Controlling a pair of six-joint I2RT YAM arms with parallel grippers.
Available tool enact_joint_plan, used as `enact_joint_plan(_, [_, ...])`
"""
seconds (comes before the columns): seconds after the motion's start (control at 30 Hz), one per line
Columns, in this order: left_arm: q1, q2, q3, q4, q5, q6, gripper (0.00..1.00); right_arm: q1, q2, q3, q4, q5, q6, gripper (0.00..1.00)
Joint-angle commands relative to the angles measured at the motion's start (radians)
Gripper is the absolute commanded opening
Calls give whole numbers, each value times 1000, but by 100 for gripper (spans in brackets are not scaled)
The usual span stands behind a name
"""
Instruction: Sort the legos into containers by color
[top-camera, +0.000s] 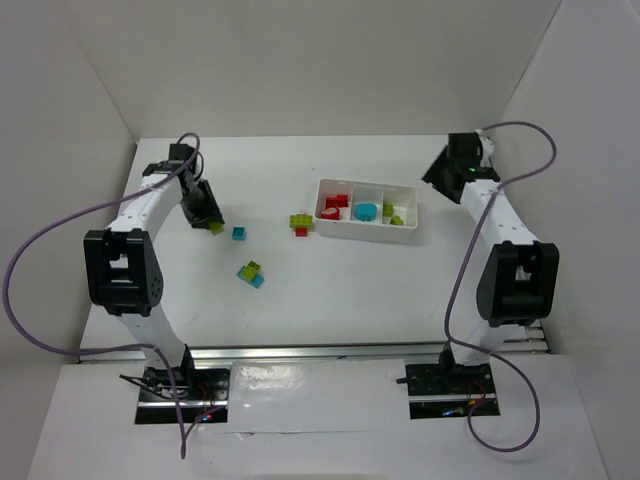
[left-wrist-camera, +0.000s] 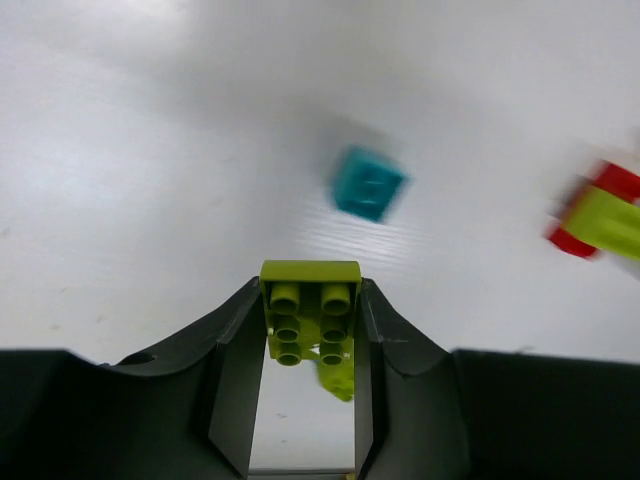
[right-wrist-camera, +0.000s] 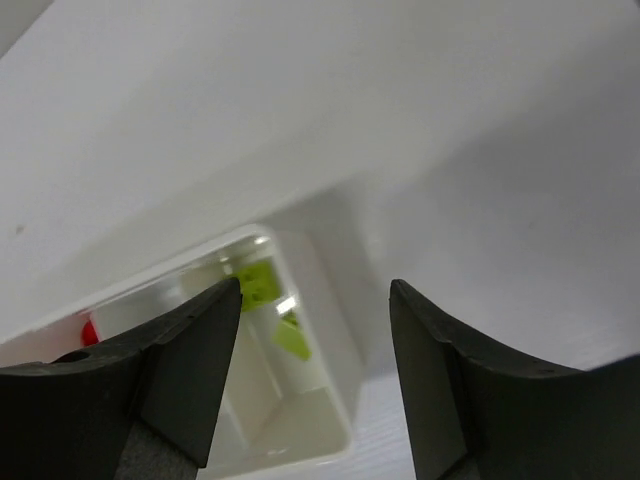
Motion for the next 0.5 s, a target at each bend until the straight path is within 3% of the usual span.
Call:
enact_joint_plan(0.0, [-116, -18, 154, -41, 114, 67, 0, -107, -60, -79, 56, -112, 102, 64])
enact_joint_plan(0.13, [-262, 63, 324, -41, 215, 81, 0, -165, -49, -124, 77, -143, 127, 61])
enact_joint_plan(0.3, [-458, 253, 689, -79, 296, 90, 0, -198, -49, -166, 78, -172, 127, 58])
enact_joint_plan(0.47, [-536, 442, 970, -70, 405, 52, 0, -242, -37, -242, 116, -268, 127, 48])
